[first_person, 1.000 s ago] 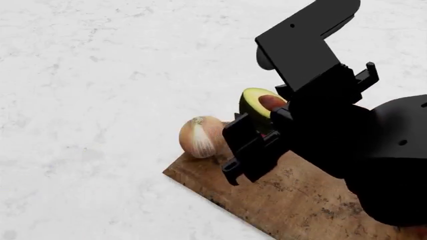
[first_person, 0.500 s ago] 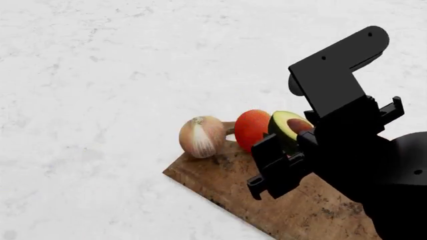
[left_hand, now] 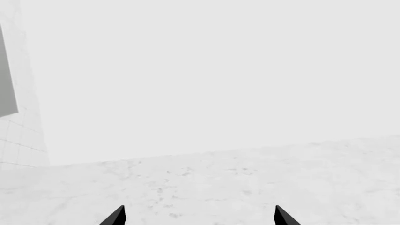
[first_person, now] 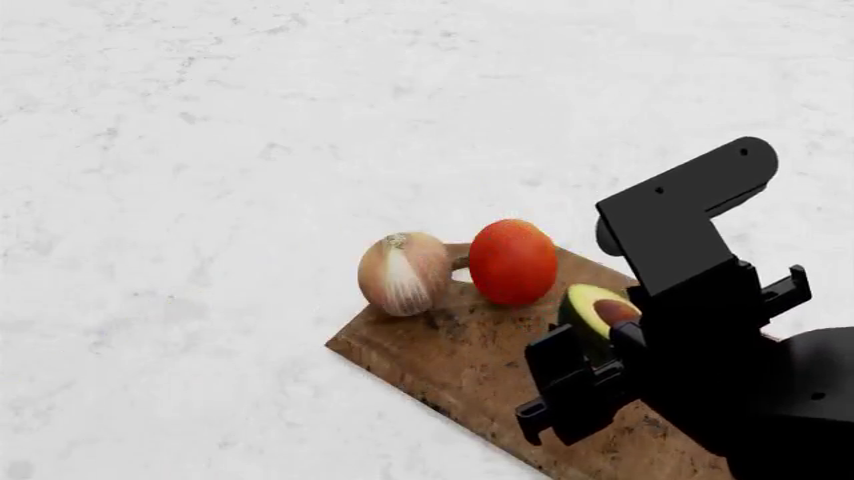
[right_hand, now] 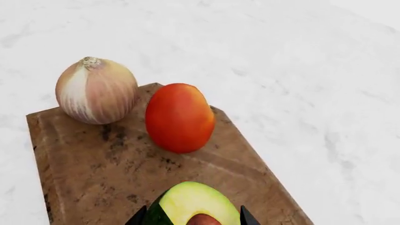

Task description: Place the avocado, onion, tomato and bell pepper on the cutting board.

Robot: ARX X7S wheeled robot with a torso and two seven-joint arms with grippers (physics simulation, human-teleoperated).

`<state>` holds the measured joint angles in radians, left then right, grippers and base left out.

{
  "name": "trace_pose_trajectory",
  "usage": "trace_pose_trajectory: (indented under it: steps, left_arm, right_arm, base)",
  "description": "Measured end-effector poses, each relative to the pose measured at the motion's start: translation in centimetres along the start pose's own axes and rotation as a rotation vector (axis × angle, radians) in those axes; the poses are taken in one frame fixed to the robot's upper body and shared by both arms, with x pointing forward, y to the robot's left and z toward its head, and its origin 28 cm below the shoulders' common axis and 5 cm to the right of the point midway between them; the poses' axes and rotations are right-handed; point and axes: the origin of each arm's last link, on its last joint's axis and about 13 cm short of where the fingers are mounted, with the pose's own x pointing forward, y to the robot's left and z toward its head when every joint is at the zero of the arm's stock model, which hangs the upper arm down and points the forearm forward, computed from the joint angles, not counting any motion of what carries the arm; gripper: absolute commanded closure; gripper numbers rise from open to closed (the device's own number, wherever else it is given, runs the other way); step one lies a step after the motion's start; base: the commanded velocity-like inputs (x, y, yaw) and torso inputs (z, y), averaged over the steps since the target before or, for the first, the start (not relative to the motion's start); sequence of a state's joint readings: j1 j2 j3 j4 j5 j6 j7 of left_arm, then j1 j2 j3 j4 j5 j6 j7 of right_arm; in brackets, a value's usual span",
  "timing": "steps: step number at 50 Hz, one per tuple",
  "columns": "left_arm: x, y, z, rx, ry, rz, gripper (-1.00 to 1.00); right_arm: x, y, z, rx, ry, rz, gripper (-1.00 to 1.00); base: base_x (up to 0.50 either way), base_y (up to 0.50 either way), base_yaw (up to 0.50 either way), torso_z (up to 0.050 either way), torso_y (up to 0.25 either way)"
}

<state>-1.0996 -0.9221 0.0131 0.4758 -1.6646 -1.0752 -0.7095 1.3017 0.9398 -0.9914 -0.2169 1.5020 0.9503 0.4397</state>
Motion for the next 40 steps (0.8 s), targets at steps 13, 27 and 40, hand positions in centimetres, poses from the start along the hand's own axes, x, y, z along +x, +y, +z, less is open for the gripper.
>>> trace_pose_trajectory:
  steps: [13,27,40]
  left_arm:
    - [-0.1,0.1,0.0,0.0,-0.003,0.007,-1.0]
    - [-0.1,0.1,0.0,-0.002,-0.004,0.009,-1.0]
    - [-0.1,0.0,0.2,-0.003,-0.01,0.004,-1.0]
  right_arm:
    - [0.5,-0.1,-0.9,0.015,0.029,0.001,1.0]
    - [0.4,-0.3,-0.6,0.009,0.027,-0.007,-1.0]
    - [-2.4,-0.2,2.1,-0.032,-0.058,-0.038,-1.0]
  base:
    - [0.0,0.0,0.0,0.0,0.0]
    - [0.0,0.0,0.0,0.0,0.0]
    - [0.0,0.0,0.0,0.0,0.0]
